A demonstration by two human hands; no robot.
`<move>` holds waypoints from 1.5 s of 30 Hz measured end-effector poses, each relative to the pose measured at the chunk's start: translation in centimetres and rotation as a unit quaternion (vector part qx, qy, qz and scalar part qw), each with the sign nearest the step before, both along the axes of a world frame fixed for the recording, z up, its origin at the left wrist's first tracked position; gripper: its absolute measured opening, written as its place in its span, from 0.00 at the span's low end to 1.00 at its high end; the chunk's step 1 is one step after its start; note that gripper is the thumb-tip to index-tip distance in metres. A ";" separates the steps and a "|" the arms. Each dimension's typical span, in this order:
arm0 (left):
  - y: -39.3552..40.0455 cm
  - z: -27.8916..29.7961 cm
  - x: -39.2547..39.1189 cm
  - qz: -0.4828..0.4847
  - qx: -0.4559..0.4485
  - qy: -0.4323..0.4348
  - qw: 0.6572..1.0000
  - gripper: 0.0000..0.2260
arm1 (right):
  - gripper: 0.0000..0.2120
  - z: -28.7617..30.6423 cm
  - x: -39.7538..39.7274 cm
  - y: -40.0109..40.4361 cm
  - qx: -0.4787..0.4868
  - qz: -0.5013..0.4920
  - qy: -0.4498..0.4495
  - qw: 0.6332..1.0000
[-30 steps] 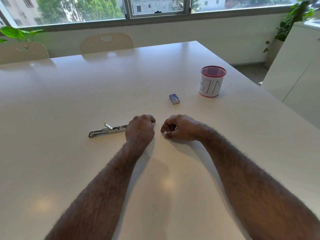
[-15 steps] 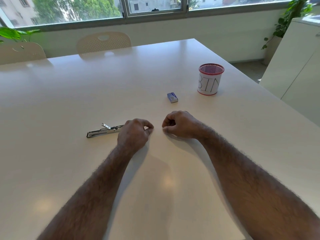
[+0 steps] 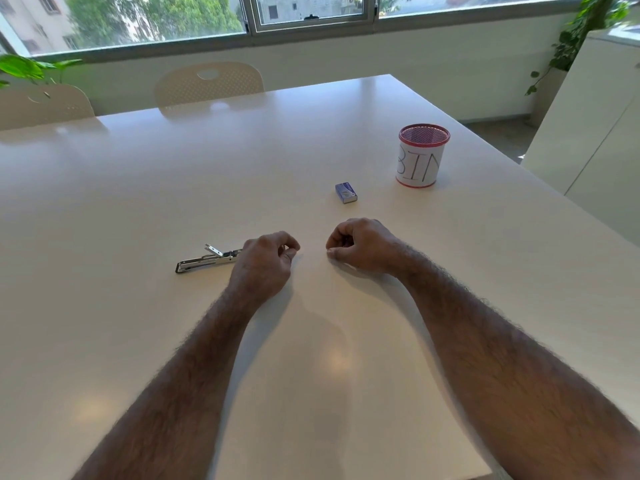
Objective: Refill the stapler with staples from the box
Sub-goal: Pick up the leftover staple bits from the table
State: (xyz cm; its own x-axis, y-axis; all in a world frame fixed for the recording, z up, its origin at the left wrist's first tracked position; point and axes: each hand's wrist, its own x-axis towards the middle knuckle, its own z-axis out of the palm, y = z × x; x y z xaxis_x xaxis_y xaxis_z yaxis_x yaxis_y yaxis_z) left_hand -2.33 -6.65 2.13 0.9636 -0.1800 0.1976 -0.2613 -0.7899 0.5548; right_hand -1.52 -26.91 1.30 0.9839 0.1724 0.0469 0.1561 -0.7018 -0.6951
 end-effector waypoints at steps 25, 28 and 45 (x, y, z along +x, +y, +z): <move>-1.7 2.6 2.6 -0.082 0.198 0.076 0.974 0.04 | 0.04 -0.2 -0.2 0.3 -0.005 -0.018 -0.029 0.999; -1.8 3.0 2.7 -0.077 0.215 0.110 0.967 0.03 | 0.04 -0.1 -0.3 0.3 -0.007 -0.015 -0.028 0.999; 0.4 0.3 -0.3 -0.004 0.059 -0.013 0.998 0.07 | 0.03 -0.1 -0.3 0.5 -0.021 -0.010 -0.038 0.999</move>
State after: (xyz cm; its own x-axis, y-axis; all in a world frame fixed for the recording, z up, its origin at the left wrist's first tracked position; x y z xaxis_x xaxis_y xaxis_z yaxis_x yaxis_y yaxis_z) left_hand -2.58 -6.20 2.41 0.9570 -0.2102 0.1998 -0.2803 -0.8472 0.4513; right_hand -1.84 -26.38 1.25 0.9813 0.1555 0.1137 0.1918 -0.7343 -0.6511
